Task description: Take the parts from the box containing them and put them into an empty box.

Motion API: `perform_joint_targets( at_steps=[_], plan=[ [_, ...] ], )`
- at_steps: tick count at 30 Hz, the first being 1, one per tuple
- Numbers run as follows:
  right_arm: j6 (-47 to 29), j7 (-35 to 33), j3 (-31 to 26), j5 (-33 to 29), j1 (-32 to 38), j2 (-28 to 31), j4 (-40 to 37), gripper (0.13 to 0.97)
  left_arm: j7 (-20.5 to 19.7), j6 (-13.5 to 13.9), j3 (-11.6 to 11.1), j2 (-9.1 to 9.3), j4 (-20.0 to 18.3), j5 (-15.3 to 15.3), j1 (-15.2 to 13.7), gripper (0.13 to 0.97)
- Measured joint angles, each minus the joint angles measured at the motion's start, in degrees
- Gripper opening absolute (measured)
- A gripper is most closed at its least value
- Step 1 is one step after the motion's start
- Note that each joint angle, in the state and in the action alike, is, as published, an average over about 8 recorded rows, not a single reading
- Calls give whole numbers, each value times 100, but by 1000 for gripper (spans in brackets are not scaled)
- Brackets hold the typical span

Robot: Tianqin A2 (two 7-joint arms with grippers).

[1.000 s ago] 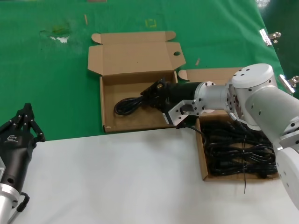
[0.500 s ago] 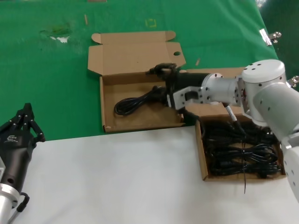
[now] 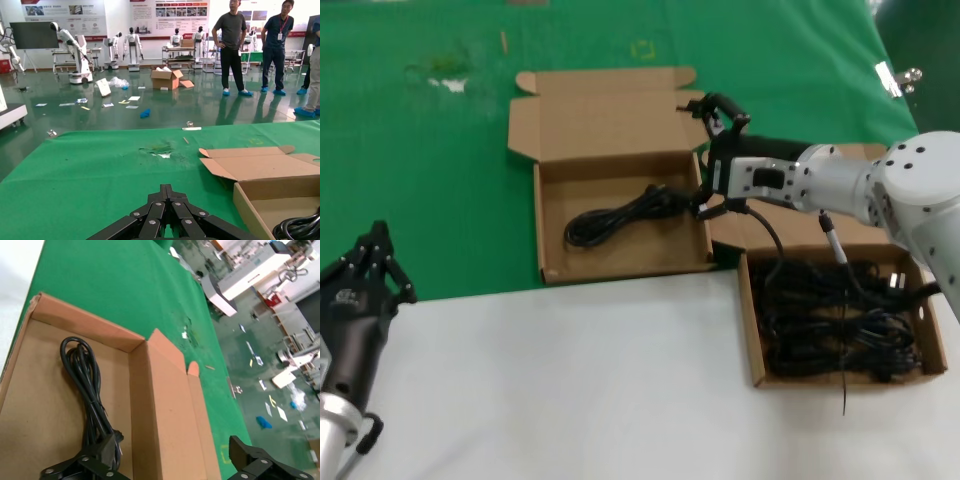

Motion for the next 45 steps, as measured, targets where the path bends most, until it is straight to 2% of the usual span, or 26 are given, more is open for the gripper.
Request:
perform_joint_targets(
  at_steps=[9, 17, 25, 35, 45],
  plan=[
    [105, 1720, -79, -324, -815, 786, 1771, 857, 0, 0, 0, 0, 0, 0, 0, 140],
    [193, 2581, -22, -407, -1367, 1337, 2755, 932, 0, 0, 0, 0, 0, 0, 0, 140],
    [303, 2933, 73, -367, -1660, 1600, 3166, 955, 0, 0, 0, 0, 0, 0, 0, 140],
    [468, 3029, 159, -263, -1854, 1553, 3303, 966, 0, 0, 0, 0, 0, 0, 0, 140],
    [892, 3238, 375, 5, -2331, 1392, 3613, 966, 0, 0, 0, 0, 0, -1, 0, 201]
  ],
)
